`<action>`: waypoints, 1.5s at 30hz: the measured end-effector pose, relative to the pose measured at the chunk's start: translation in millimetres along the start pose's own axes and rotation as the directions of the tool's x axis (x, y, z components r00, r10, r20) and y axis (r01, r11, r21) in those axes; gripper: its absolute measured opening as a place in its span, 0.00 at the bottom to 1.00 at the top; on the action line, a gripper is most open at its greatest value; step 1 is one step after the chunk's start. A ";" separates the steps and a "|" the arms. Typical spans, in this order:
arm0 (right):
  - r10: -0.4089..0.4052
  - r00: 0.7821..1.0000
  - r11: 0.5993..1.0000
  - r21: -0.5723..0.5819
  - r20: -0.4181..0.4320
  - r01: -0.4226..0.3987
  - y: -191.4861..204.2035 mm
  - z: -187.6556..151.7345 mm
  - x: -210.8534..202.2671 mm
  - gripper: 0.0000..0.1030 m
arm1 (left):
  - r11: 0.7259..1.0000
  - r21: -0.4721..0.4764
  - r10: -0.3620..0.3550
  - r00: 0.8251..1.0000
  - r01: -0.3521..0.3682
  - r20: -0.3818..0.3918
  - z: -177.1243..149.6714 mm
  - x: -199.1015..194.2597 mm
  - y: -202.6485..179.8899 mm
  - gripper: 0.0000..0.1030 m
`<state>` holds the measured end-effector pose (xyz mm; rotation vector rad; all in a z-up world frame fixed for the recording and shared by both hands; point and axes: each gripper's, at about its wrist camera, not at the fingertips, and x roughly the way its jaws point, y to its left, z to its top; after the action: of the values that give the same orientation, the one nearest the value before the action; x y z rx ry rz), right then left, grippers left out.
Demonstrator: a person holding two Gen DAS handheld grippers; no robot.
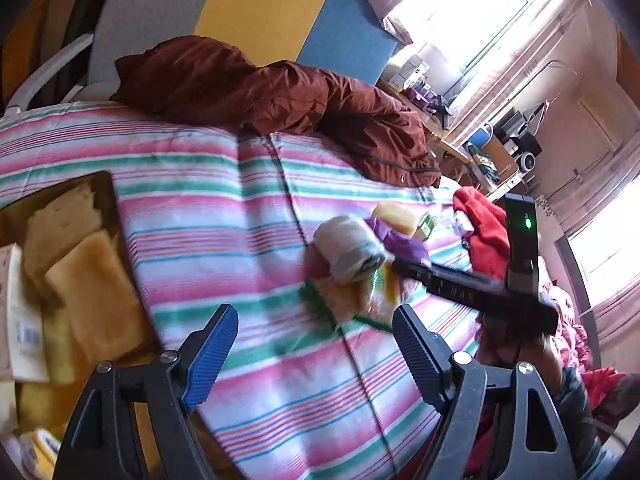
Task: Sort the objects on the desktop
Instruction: 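Grasp the purple snack packet with the right tool while the left tool grasps the white sock, then carry the purple packet and white sock into the gold tray and release both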
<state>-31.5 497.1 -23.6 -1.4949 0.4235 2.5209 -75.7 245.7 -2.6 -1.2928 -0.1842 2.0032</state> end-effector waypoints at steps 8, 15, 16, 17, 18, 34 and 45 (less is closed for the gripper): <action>-0.012 0.999 1.000 0.008 0.037 0.012 -4.7 0.8 -13.8 0.51 | 0.998 -0.042 -0.052 0.998 0.050 -0.041 31.1 43.5 -10.8 0.79; -0.008 0.997 1.000 -0.006 0.076 0.008 -3.6 3.4 -23.9 0.51 | 0.989 -0.125 -0.098 0.989 0.085 -0.108 48.3 92.4 -9.1 0.79; -0.009 0.997 1.000 -0.010 0.082 0.010 -2.8 3.9 -25.3 0.51 | 0.985 -0.144 -0.112 0.987 0.095 -0.117 49.2 98.5 -8.4 0.79; -0.010 0.996 1.000 -0.014 0.088 0.012 -2.2 4.4 -26.6 0.51 | 0.980 -0.165 -0.128 0.984 0.107 -0.123 50.3 104.6 -7.7 0.79; -0.012 0.996 1.000 -0.015 0.092 0.013 -1.8 4.5 -27.6 0.51 | 0.979 -0.172 -0.132 0.983 0.109 -0.126 51.1 108.5 -7.7 0.79; -0.023 0.994 0.999 -0.021 0.111 0.026 -1.1 5.3 -32.0 0.51 | 0.992 -0.107 -0.081 0.981 0.063 -0.175 42.0 145.5 -15.0 0.55; 0.017 0.989 0.997 -0.083 0.150 -0.004 13.3 1.8 -40.1 0.51 | 1.000 0.007 0.009 0.999 -0.008 -0.046 28.0 72.3 -22.1 0.55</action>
<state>-17.8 484.8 14.4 -1.3190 0.3077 2.6666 -104.4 315.3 -31.3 -1.3359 -0.1504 1.9778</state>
